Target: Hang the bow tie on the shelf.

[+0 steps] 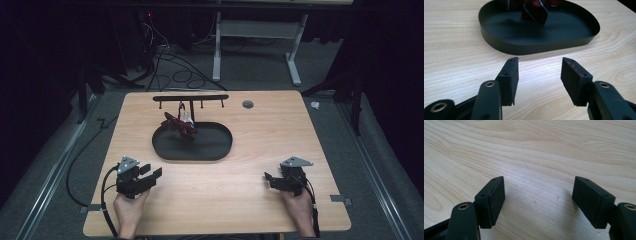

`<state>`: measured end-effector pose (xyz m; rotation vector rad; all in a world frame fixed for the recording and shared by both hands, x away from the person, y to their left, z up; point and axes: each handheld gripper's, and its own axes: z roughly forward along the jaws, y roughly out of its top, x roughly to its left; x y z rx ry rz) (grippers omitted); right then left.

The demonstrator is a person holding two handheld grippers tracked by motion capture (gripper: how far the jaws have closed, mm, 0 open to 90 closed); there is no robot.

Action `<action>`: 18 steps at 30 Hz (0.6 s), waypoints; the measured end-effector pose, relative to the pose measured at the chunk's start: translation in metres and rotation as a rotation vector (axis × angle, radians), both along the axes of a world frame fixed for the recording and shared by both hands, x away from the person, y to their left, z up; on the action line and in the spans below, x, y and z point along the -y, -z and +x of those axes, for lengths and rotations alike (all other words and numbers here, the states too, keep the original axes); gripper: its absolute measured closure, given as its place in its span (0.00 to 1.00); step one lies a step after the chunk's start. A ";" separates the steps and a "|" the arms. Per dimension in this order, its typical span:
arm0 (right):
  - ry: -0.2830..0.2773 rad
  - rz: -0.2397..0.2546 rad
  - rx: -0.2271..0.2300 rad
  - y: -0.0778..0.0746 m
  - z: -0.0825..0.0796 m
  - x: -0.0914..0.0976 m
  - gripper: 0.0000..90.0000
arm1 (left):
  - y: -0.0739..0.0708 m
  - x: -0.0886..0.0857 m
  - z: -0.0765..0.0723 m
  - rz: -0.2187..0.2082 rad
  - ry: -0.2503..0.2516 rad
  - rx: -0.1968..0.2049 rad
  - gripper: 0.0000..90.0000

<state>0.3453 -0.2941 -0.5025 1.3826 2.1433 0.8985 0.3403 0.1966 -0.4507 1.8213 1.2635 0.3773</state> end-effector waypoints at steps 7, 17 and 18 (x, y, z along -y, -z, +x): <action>0.000 0.000 0.000 0.000 0.000 0.000 0.31 | 0.008 0.004 0.003 0.013 0.003 -0.015 0.54; -0.001 -0.001 0.000 0.000 0.000 0.000 0.31 | 0.018 0.005 0.006 0.011 -0.006 -0.033 0.54; -0.001 -0.001 0.000 0.000 0.000 0.000 0.31 | 0.019 0.006 0.006 0.016 -0.006 -0.036 0.54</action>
